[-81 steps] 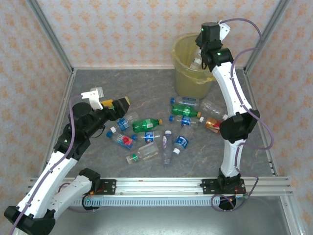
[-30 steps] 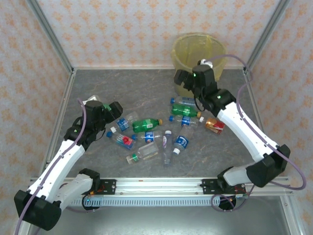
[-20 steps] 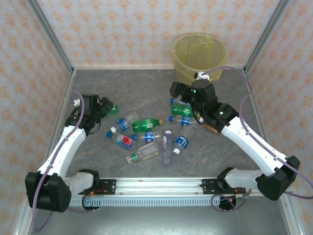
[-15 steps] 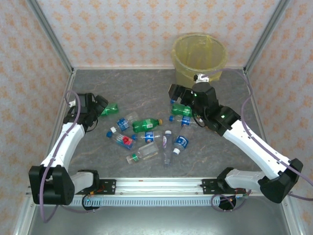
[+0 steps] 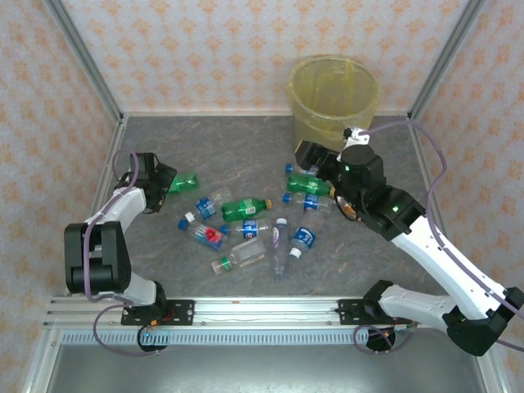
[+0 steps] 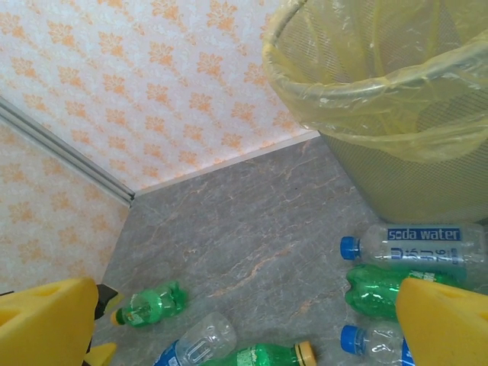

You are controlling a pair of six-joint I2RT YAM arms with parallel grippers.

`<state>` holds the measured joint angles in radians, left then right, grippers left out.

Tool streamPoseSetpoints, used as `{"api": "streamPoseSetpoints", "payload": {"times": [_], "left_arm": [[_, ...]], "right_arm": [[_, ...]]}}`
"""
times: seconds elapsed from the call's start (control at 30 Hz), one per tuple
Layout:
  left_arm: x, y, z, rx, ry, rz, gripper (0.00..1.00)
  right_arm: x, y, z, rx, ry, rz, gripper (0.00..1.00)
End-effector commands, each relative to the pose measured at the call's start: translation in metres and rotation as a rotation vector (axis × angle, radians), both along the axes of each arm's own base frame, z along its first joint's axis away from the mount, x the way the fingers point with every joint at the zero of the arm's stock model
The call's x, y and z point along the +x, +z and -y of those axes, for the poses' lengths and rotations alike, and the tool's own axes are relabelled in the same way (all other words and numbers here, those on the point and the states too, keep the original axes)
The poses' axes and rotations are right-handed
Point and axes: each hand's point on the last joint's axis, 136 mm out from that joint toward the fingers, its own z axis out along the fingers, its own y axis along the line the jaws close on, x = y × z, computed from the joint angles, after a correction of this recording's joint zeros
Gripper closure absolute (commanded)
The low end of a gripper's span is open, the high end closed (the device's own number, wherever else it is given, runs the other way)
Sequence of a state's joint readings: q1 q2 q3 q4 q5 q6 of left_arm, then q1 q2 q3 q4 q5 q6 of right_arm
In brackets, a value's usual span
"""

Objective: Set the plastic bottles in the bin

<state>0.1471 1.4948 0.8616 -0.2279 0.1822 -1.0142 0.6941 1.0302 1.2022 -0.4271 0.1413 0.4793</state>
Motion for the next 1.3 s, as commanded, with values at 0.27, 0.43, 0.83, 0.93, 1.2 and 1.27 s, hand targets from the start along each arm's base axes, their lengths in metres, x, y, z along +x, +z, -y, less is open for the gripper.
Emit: {"api": "streamPoseSetpoints", "payload": {"times": [0.27, 0.43, 0.83, 0.93, 1.2, 1.27], "left_arm": [[0.03, -0.018, -0.013, -0.002, 0.047, 0.005, 0.08], [0.043, -0.027, -0.015, 0.008, 0.039, -0.004, 0.08], [0.063, -0.041, -0.01, -0.029, 0.012, 0.011, 0.24], [0.064, -0.037, -0.009, -0.031, 0.003, 0.029, 0.34], [0.062, -0.011, -0.008, -0.014, -0.015, 0.087, 0.52], [0.063, -0.002, -0.007, -0.014, -0.02, 0.113, 0.53]], "right_arm": [[-0.011, -0.002, 0.018, -0.006, -0.063, -0.02, 0.0], [-0.011, -0.003, 0.017, -0.009, -0.062, -0.024, 0.0], [-0.007, -0.012, 0.014, -0.011, -0.064, -0.048, 0.01], [-0.007, -0.014, 0.014, -0.006, -0.065, -0.049, 0.0], [-0.007, -0.016, 0.012, 0.0, -0.061, -0.052, 0.0], [-0.006, -0.017, 0.011, 0.0, -0.057, -0.054, 0.0]]}}
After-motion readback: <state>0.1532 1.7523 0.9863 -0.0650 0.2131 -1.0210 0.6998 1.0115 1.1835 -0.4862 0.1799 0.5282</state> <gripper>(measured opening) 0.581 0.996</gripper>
